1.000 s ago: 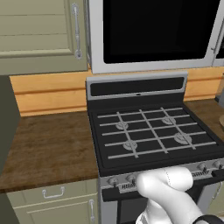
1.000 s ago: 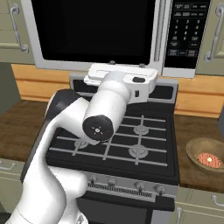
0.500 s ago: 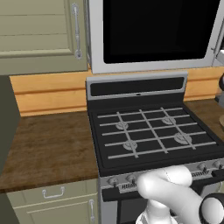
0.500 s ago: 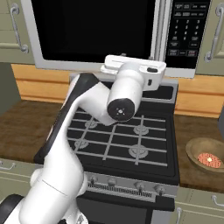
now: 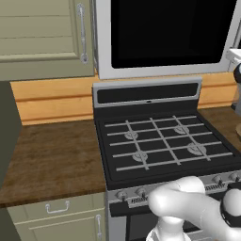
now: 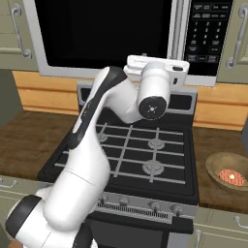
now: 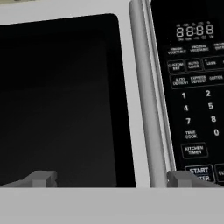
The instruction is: Open the microwave, place the bowl with waffle inside the microwave, then close the microwave door and turn it on.
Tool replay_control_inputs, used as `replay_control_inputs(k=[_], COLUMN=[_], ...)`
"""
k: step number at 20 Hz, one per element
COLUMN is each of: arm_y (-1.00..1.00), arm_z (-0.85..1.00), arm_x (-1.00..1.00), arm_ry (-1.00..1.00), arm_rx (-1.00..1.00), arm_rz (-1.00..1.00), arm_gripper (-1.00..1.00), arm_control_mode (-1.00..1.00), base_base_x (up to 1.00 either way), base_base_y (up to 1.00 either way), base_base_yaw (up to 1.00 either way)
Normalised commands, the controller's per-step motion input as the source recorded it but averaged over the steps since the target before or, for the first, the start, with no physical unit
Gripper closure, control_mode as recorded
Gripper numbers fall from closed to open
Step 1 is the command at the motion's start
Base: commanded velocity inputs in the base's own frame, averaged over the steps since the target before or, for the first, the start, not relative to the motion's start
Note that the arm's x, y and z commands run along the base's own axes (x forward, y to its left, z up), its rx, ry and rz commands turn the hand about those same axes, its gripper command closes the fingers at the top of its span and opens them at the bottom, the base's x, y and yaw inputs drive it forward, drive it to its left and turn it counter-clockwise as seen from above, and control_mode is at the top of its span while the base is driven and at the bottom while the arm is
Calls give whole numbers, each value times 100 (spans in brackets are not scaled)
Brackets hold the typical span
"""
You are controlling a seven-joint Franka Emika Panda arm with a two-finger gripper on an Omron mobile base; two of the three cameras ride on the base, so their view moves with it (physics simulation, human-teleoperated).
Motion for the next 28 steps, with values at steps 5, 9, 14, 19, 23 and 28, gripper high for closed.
replay_control_inputs(k=[5,9,14,19,23,28], arm_y=[-30,-36,-16,0,0,-3], arm_z=[0,0,0,0,0,0], arm_x=[42,19,12,19,39,23], arm_ry=[0,0,0,0,0,0], arm_rx=[0,0,0,0,0,0], arm_rz=[2,2,3,0,0,2], arm_gripper=[-100,-100,-100,-100,-100,-100], arm_control_mode=[-100,-100,-100,-100,-100,-100], base_base_x=[0,0,0,0,0,0], base_base_y=[0,0,0,0,0,0], base_base_yaw=[0,0,0,0,0,0])
